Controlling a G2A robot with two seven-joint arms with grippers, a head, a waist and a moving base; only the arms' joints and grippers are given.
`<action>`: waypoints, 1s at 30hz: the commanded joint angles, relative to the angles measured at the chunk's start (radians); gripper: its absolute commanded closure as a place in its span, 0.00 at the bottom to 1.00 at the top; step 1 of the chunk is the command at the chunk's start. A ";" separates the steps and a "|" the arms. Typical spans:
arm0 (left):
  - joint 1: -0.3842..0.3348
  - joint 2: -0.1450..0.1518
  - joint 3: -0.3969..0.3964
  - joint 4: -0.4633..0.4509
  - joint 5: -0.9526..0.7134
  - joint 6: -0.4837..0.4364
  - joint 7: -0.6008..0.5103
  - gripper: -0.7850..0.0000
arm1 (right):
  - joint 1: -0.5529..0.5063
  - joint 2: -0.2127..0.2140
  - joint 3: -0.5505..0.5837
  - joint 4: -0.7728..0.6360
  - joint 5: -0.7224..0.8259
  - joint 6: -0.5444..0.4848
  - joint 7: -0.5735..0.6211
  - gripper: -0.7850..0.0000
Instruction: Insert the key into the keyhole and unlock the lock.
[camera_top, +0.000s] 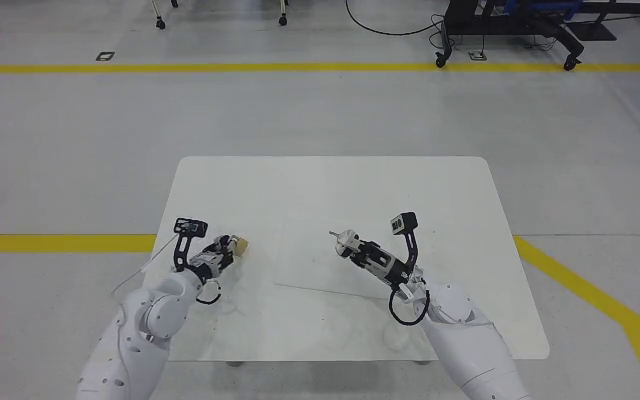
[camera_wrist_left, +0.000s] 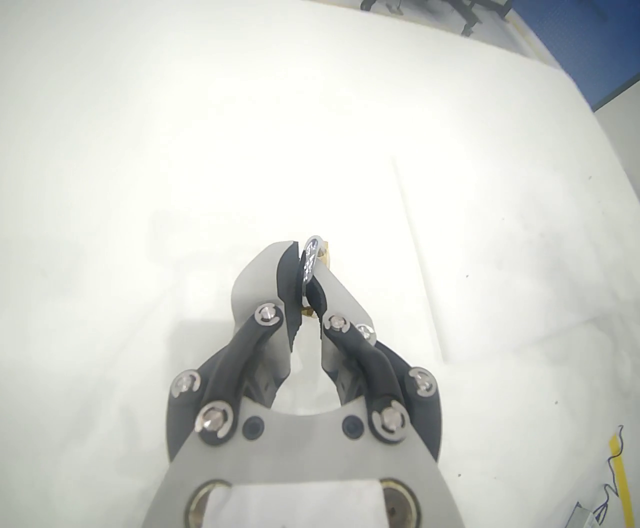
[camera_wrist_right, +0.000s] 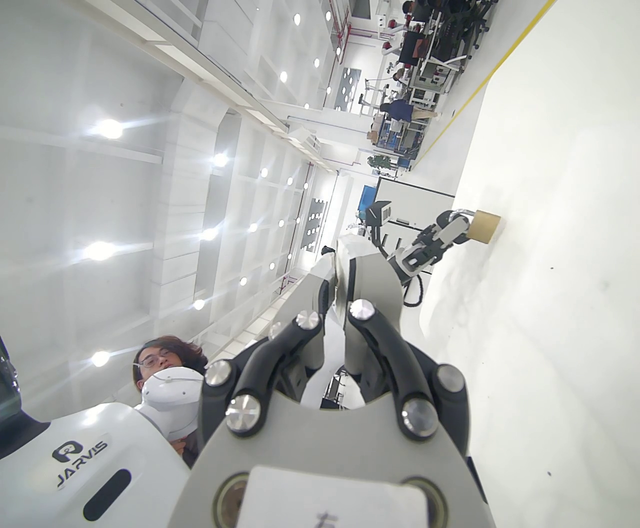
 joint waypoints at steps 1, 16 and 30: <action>0.017 -0.005 -0.030 -0.025 -0.172 -0.021 0.040 1.00 | 0.000 0.000 0.000 0.000 0.000 0.000 0.000 1.00; 0.046 -0.072 0.073 0.005 -1.420 0.016 -0.255 1.00 | 0.000 0.000 0.000 0.000 0.000 0.000 0.000 1.00; -0.056 -0.113 0.230 0.047 -1.427 -0.002 -0.294 1.00 | -0.047 -0.016 0.038 0.014 0.030 -0.008 -0.299 1.00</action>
